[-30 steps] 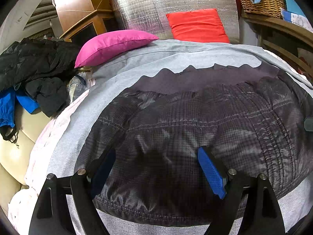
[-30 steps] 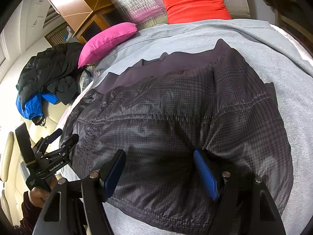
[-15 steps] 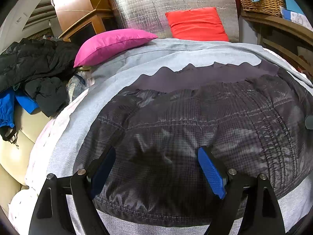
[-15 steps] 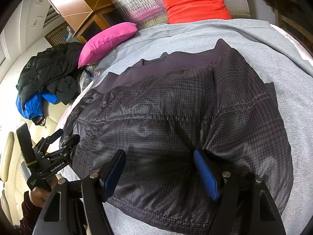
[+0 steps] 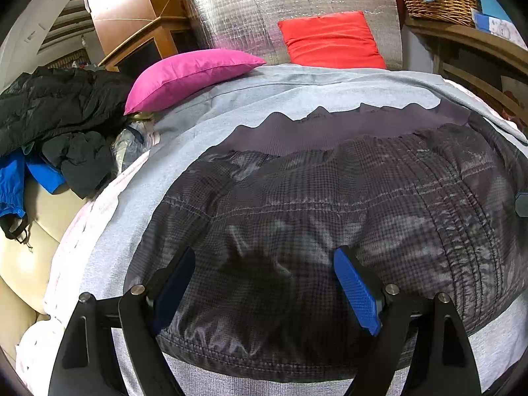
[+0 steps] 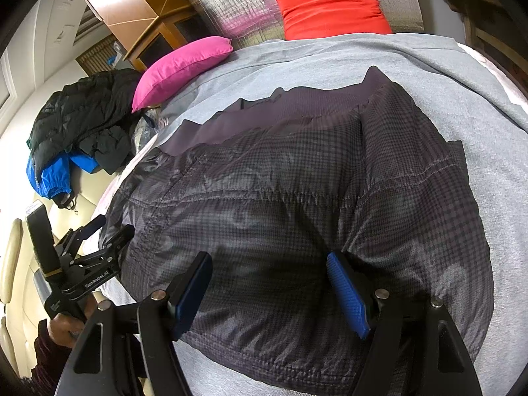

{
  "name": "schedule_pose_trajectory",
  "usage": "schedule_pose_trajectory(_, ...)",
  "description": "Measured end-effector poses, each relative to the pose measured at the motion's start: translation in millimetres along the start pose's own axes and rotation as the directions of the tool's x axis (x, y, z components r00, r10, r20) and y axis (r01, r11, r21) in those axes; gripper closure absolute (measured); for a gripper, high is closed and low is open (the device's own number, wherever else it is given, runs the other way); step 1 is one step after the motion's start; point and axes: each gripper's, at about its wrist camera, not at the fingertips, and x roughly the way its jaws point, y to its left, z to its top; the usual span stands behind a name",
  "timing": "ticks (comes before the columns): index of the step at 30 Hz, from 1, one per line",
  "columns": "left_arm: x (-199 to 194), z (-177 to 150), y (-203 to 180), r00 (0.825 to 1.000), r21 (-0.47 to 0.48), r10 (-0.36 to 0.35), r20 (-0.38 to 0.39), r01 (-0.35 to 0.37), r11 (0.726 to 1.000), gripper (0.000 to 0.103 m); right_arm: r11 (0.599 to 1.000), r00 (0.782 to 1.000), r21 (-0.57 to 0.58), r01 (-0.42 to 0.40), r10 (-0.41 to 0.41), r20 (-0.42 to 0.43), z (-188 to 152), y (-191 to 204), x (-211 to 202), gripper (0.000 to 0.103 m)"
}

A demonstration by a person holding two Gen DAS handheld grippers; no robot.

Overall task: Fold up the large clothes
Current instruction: 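Press the open tools on the folded jacket bundle to hold it flat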

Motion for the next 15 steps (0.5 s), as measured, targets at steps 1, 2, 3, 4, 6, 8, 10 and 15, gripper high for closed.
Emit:
schedule_pose_trajectory(1, 0.0, 0.3, -0.3, 1.000, 0.000, 0.000, 0.000, 0.000, 1.000, 0.017, 1.000, 1.000, 0.000, 0.000, 0.000, 0.000, 0.1, -0.1, -0.1, 0.027)
schedule_pose_trajectory(2, 0.0, 0.4, -0.5, 1.000, -0.001, 0.001, 0.000, -0.001, 1.000, 0.017, 1.000, 1.000, 0.000, 0.000, 0.000, 0.000, 0.0, 0.2, 0.0, 0.027)
schedule_pose_trajectory(3, 0.0, 0.4, -0.5, 1.000, 0.000, 0.001, 0.000, -0.001, 1.000, 0.017, 1.000, 1.000, -0.001, 0.001, -0.001, 0.000, -0.1, 0.3, 0.0, 0.027)
schedule_pose_trajectory(4, 0.0, 0.3, -0.4, 1.000, 0.000, 0.001, 0.000, -0.001, 1.000, 0.017, 1.000, 1.000, -0.002, 0.002, -0.002, 0.000, -0.2, 0.3, -0.1, 0.027)
schedule_pose_trajectory(6, -0.1, 0.3, -0.6, 1.000, -0.001, 0.001, 0.000, -0.001, 1.000, 0.017, 1.000, 1.000, -0.005, 0.002, -0.002, -0.001, 0.0, -0.3, -0.3, 0.027)
schedule_pose_trajectory(8, 0.0, 0.1, -0.4, 1.000, 0.000, 0.001, -0.001, -0.001, 1.000, 0.017, 1.000, 1.000, -0.008, 0.002, -0.002, -0.001, 0.0, -0.2, -0.4, 0.027)
schedule_pose_trajectory(10, -0.1, 0.4, -0.3, 1.000, 0.000, 0.001, -0.001, -0.001, 1.000, 0.017, 1.000, 1.000, -0.011, 0.003, -0.003, -0.002, 0.2, -0.3, -0.5, 0.027)
schedule_pose_trajectory(15, 0.1, -0.3, 0.5, 1.000, 0.005, 0.001, -0.002, -0.001, 1.000, 0.017, 1.000, 1.000, -0.012, 0.001, -0.001, -0.003, 0.6, -0.8, -0.6, 0.027)
